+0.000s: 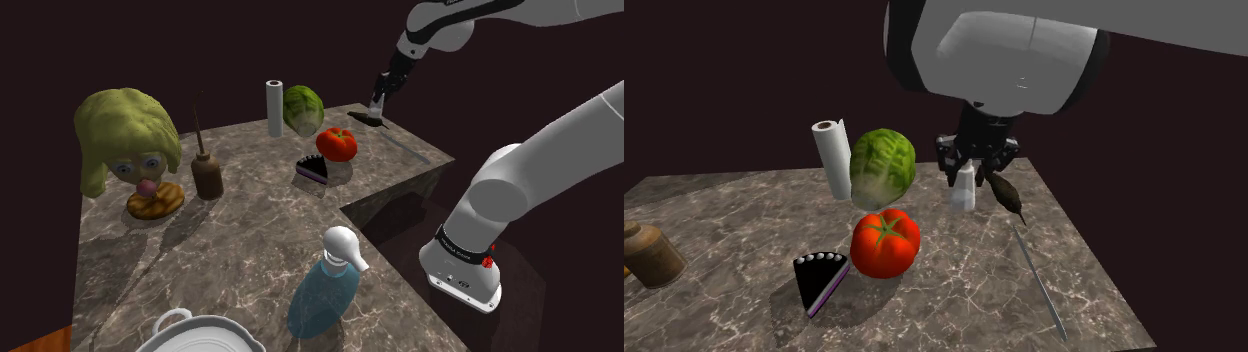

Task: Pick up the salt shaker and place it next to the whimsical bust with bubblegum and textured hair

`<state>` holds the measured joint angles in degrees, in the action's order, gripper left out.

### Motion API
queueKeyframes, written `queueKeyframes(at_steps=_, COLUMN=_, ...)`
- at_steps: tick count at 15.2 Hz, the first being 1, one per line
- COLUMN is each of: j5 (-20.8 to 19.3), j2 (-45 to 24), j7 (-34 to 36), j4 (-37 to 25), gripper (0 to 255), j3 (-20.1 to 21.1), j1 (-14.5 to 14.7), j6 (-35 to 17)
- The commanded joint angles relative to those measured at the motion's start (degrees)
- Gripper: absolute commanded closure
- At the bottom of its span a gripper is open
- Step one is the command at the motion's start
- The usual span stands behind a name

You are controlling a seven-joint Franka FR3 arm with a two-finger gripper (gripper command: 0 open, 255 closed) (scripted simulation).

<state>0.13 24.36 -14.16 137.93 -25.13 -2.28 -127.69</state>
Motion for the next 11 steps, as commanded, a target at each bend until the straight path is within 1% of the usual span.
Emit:
queueKeyframes(at_steps=1, j5=-0.17, j2=0.47, j7=0.4, j4=-1.19, gripper=255, j3=0.32, j1=-0.06, j6=1.65)
queueKeyframes(at_steps=11, j5=-0.53, j2=1.88, j7=1.79, j4=-7.73, gripper=255, j3=1.51, j1=-0.11, j6=9.48)
